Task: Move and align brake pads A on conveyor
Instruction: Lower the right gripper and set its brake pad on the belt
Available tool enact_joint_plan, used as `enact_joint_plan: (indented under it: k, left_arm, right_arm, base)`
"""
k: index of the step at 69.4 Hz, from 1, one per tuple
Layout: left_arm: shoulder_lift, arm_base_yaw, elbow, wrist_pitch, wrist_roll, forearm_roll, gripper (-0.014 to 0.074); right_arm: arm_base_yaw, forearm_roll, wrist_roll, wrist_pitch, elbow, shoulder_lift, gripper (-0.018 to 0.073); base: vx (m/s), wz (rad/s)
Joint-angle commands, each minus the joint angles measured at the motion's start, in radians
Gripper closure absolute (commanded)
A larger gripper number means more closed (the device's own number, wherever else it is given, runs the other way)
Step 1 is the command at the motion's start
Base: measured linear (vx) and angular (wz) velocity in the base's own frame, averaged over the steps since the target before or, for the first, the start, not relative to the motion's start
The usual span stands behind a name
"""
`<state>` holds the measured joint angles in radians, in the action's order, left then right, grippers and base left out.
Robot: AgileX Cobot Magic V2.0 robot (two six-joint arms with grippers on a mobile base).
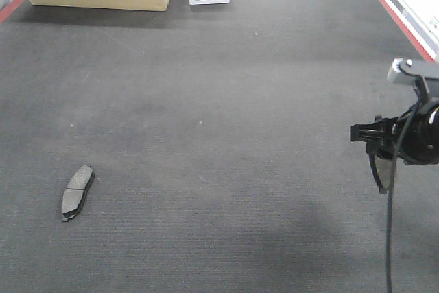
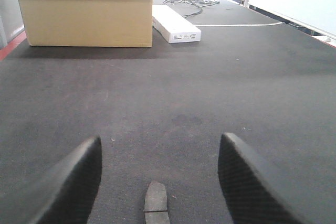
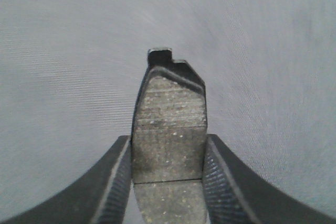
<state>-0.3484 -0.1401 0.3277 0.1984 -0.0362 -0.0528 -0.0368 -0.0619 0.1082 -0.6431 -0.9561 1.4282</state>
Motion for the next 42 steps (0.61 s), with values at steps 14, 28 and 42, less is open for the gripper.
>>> enact_joint_plan:
  k: [14,28,42]
  left_arm:
    - [-0.005,-0.003,0.026,-0.079,0.001,-0.002,0.0132]
    - [-0.005,-0.003,0.026,-0.079,0.001,-0.002,0.0132]
    - [-0.005,-0.003,0.026,-0.079,0.001,-0.002,0.0132]
  right_arm:
    - [0.052,-0.084,-0.183,-0.095,-0.175,0.213,0.0529]
    - [0.052,-0.075,-0.183,-0.149,-0.283,0.316,0.0491]
    - [0.052,-0.072,-0.181,-0.152,-0.324,0.392,0.0379]
  base:
    - [0.0,0.0]
    - [0.0,0.0]
    - [0.0,0.0]
